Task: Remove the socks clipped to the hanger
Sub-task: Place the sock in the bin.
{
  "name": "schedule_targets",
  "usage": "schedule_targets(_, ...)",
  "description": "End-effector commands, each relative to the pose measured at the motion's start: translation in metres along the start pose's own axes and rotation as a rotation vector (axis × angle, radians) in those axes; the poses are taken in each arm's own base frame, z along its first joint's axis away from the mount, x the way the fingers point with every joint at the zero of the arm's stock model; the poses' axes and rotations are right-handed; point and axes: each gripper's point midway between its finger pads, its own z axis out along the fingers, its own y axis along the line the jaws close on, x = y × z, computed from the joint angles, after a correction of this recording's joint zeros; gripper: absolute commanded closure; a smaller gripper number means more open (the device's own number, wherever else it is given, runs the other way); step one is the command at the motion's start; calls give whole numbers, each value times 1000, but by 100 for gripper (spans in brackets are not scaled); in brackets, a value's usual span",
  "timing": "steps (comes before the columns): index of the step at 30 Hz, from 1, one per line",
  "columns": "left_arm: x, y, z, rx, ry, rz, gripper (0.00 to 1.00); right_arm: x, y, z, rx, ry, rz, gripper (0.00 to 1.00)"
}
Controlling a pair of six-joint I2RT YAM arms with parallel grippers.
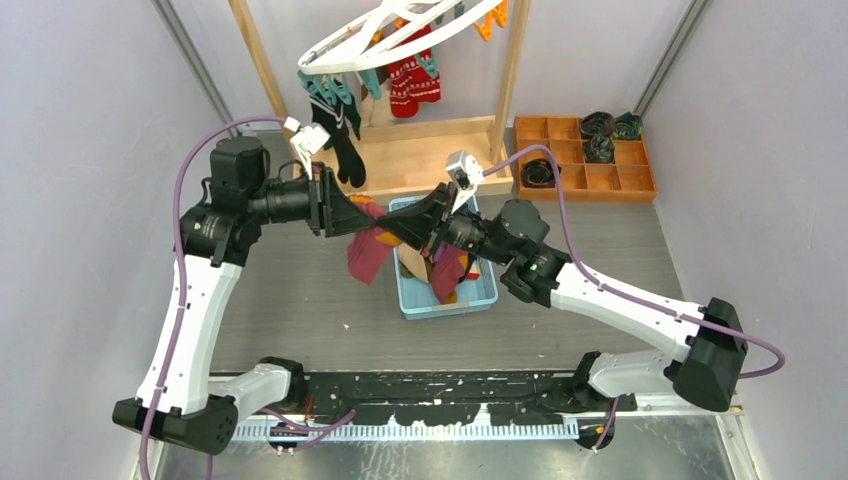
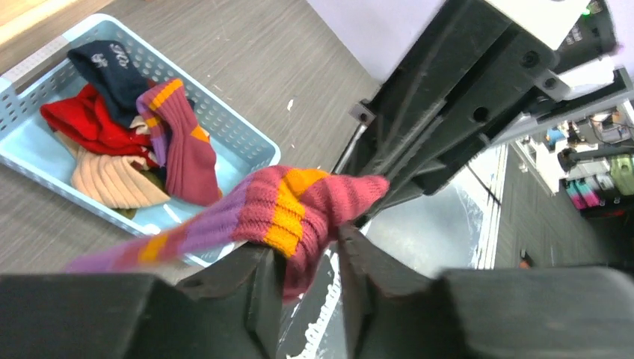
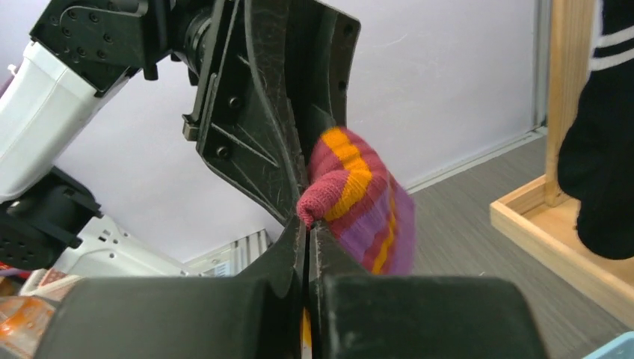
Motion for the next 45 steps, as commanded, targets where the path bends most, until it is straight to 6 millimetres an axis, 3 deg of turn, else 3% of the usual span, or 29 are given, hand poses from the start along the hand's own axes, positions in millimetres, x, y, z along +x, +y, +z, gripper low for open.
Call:
schedule_targets(1, -6, -10, -7, -15, -10, 51, 43, -6, -1, -12, 49, 11, 1, 99)
schedule_targets(3, -7, -1, -8, -74, -12, 65, 7, -2, -5, -20, 86, 24, 27, 99)
schedule_targets(4, -8, 5, -10, -111, -14, 70, 1, 4, -8, -25, 112, 49, 46, 99)
schedule_targets(13, -11, 53, -34, -373, -26, 37, 0, 61, -53, -72, 303, 192, 225, 99)
schedule_targets(16, -15, 61, -44, -369, -69, -21, 0, 85, -89, -84, 400, 243, 253, 99)
schedule_targets(20, -24, 75, -61, -372, -142, -100, 0, 116, -143, -84, 519, 323, 264, 99)
schedule_targets(25, -23, 92, -70, -406, -169, -154, 0, 150, -211, -81, 707, 419, 137, 99)
schedule_targets(28, -20, 103, -73, -439, -167, -184, 0, 162, -246, -85, 831, 447, 61, 88)
schedule_targets(30, -18, 108, -75, -451, -168, -200, 0, 162, -258, -85, 875, 451, 26, 82)
schedule_targets(33, -18, 111, -79, -475, -178, -200, 0, 144, -261, -83, 919, 419, -33, 52)
schedule_targets(37, -19, 111, -82, -489, -188, -197, 0, 87, -253, -87, 975, 278, -40, 34)
schedule_targets(40, -24, 112, -84, -474, -208, -218, 0, 61, -232, -78, 909, 212, 27, 33)
schedule_targets(42, -27, 113, -83, -465, -215, -225, 0, 61, -220, -72, 862, 224, 80, 39)
schedule_targets(45, -29, 116, -83, -454, -214, -240, 0, 78, -201, -64, 764, 233, 198, 52)
